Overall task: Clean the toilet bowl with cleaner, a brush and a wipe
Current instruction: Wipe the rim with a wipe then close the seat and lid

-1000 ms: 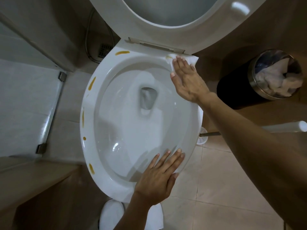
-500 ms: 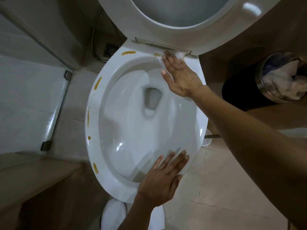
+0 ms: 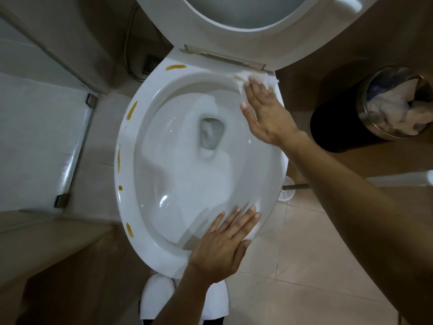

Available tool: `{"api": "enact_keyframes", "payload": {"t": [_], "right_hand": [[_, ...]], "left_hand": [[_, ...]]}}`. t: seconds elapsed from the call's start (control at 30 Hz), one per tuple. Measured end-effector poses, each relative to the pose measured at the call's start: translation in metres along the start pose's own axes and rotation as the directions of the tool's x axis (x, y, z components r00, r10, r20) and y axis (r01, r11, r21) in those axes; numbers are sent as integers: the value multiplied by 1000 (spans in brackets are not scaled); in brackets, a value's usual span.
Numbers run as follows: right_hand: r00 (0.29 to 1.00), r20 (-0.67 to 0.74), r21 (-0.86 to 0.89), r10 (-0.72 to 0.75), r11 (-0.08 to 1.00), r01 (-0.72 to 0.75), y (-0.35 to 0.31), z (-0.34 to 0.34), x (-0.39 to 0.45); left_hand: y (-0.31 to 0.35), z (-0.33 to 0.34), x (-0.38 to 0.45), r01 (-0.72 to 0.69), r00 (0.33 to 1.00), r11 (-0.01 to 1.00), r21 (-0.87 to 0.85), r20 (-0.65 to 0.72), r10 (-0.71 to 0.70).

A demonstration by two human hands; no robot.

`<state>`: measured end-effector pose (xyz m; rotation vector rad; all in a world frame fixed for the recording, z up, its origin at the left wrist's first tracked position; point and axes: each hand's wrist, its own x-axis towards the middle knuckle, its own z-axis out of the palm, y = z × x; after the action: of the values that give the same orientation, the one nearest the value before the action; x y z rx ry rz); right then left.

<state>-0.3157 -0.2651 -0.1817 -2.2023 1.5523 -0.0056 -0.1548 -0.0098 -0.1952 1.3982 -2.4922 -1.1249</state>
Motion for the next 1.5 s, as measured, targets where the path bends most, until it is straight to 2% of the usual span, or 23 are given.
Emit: {"api": "enact_keyframes", "payload": {"t": [0.23,0.5,0.7,1.13,1.3,1.5], "right_hand": [[996,-31,24,79,997,-78,18,12,-68],[991,-44,79,124,990,-121,14,-5,-21],[996,-47,93,82,993,-77,21,-8,-28],[998,-27,150,56,987,-51,11,33,-151],[1000,-17,108,12,994,-10,10,42,-171],[1000,-6,-3,-10,1000,10,25,26,-135]], "left_hand": [[0,1,-1,5,1000,1000,6,-2,-5],[0,2,0,9,1000,1000,3,4,-9],[-1,2,-1,6,1000,999,31,-9,-6],[-1,4,-1,4,999,999,53,-34,-2],[-2,4,-2,-2,999,998,61,-39,4],[-2,5,-2,-7,999,997,71,-44,10]]}}
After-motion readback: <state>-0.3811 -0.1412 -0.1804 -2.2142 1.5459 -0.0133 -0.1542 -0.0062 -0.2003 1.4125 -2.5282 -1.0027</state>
